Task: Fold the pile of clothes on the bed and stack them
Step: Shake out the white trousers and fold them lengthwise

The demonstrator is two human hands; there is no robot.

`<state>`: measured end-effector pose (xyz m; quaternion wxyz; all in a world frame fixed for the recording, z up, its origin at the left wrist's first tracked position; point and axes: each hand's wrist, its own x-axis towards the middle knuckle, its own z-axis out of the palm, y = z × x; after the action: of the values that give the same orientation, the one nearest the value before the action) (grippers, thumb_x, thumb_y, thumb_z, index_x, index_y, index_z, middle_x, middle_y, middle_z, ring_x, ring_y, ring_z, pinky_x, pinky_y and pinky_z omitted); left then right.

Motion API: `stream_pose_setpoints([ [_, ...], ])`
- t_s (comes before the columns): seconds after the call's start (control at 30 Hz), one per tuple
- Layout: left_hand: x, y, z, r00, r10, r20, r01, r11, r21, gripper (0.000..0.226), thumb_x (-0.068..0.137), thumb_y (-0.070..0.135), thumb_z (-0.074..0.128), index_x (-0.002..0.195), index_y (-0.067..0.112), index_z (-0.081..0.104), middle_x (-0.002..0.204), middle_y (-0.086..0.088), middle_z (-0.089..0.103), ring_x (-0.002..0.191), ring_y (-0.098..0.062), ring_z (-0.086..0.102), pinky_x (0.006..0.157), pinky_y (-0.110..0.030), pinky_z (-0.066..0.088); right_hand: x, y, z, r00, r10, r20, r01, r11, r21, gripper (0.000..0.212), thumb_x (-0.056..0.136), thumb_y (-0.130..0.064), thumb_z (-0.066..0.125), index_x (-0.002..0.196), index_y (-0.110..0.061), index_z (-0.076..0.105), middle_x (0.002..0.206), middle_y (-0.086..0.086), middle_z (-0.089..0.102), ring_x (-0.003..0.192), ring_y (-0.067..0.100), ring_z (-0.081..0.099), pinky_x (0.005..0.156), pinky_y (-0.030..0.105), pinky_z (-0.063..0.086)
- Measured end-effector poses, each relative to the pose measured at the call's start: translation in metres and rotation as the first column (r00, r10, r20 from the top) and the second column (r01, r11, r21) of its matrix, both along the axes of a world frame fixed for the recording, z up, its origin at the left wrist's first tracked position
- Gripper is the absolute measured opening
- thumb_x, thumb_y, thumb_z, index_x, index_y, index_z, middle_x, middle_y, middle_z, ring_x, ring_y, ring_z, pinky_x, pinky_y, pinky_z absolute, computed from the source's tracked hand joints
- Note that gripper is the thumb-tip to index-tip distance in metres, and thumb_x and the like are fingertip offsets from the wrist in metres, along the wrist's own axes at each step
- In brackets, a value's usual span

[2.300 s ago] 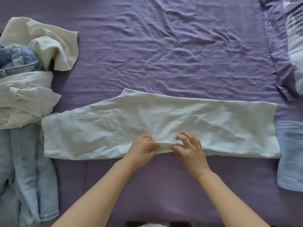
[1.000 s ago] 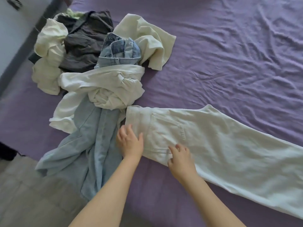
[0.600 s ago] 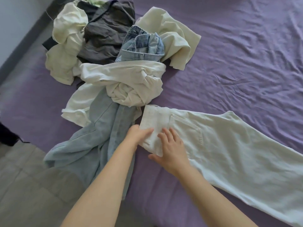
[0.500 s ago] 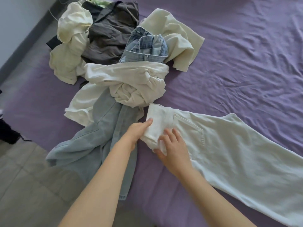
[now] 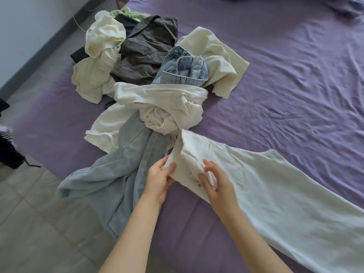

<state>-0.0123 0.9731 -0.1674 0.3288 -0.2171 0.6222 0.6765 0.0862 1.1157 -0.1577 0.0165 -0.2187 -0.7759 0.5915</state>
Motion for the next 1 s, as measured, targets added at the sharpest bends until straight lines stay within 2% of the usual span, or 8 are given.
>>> stream_pose_setpoints([
  [0.1,0.003,-0.004,0.015,0.998,0.035,0.055,-0.043,0.987,0.156,0.027,0.100,0.017,0.044,0.101,0.003,0.067,0.091,-0.015,0.071,0.082,-0.027,0.066,0.065,-0.030,0.056,0.003,-0.016,-0.004,0.957,0.276,0.095,-0.287,0.949,0.133,0.027,0.093,-0.040,0.057,0.118,-0.045,0.050,0.144,-0.021,0.033,0.141,0.000,0.011,0.111,0.024,0.015],
  [0.17,0.002,-0.003,0.023,0.993,-0.051,0.111,0.027,0.978,0.207,0.057,0.100,0.048,0.036,0.106,0.000,0.066,0.100,-0.018,0.069,0.092,-0.028,0.066,0.079,-0.036,0.055,0.004,-0.015,-0.003,0.935,0.315,0.161,-0.316,0.949,-0.019,0.023,0.095,-0.048,0.049,0.118,-0.053,0.048,0.145,-0.028,0.024,0.141,-0.005,0.001,0.114,0.030,0.009],
  [0.3,0.006,0.010,0.035,0.981,-0.193,-0.009,0.193,0.974,0.123,0.047,0.086,0.039,0.060,0.119,0.005,0.062,0.111,-0.015,0.068,0.089,-0.019,0.068,0.075,-0.031,0.056,-0.001,0.009,0.017,0.968,0.159,0.196,-0.064,0.906,-0.418,0.023,0.095,-0.048,0.048,0.115,-0.045,0.059,0.130,-0.034,0.046,0.138,-0.005,0.026,0.107,0.021,0.024],
  [0.47,0.036,0.054,0.051,0.931,-0.355,-0.086,0.365,0.892,0.267,0.057,0.093,0.057,0.033,0.128,0.022,0.062,0.092,-0.003,0.065,0.083,-0.015,0.059,0.088,-0.029,0.047,0.004,0.065,0.052,0.978,0.105,0.181,0.046,0.736,-0.675,0.060,0.079,-0.075,0.047,0.121,-0.035,0.061,0.119,0.003,0.067,0.112,0.018,0.063,0.096,0.043,0.047],
  [0.63,0.077,0.124,0.065,0.846,-0.519,-0.124,0.529,0.786,0.320,0.075,0.098,0.053,0.013,0.118,0.005,0.066,0.085,-0.008,0.066,0.077,-0.014,0.057,0.073,-0.023,0.046,0.043,0.117,0.078,0.969,-0.067,0.236,0.142,0.939,-0.314,0.033,0.075,-0.044,0.077,0.101,-0.029,0.063,0.088,-0.006,0.071,0.081,0.006,0.067,0.070,0.026,0.051],
  [0.77,0.115,0.158,0.063,0.905,-0.425,0.009,0.377,0.811,0.447,0.044,0.093,0.040,0.037,0.100,0.002,0.059,0.084,-0.026,0.068,0.076,-0.036,0.066,0.072,-0.031,0.053,0.101,0.148,0.078,0.972,-0.136,0.194,0.174,0.965,-0.195,0.043,0.070,-0.025,0.083,0.105,-0.027,0.058,0.090,-0.006,0.069,0.081,0.010,0.068,0.066,0.026,0.056],
  [0.9,0.151,0.180,0.046,0.901,-0.434,-0.011,0.425,0.876,0.229,0.021,0.101,0.015,0.040,0.094,0.008,0.059,0.090,-0.017,0.069,0.084,-0.034,0.069,0.072,-0.031,0.056,0.166,0.167,0.050,0.907,-0.325,0.269,0.381,0.905,-0.192,0.044,0.076,-0.002,0.074,0.107,-0.028,0.056,0.098,-0.002,0.069,0.093,0.015,0.066,0.077,0.034,0.056],
  [1.0,0.165,0.182,0.023,0.764,-0.570,-0.302,0.489,0.817,-0.307,0.021,0.094,0.003,0.052,0.090,0.018,0.065,0.093,0.004,0.066,0.092,-0.020,0.064,0.083,-0.032,0.053,0.209,0.182,0.025,0.786,-0.526,0.325,0.596,0.785,-0.170,0.044,0.077,-0.005,0.074,0.105,-0.035,0.057,0.097,-0.012,0.069,0.090,0.003,0.066,0.076,0.020,0.050],
])
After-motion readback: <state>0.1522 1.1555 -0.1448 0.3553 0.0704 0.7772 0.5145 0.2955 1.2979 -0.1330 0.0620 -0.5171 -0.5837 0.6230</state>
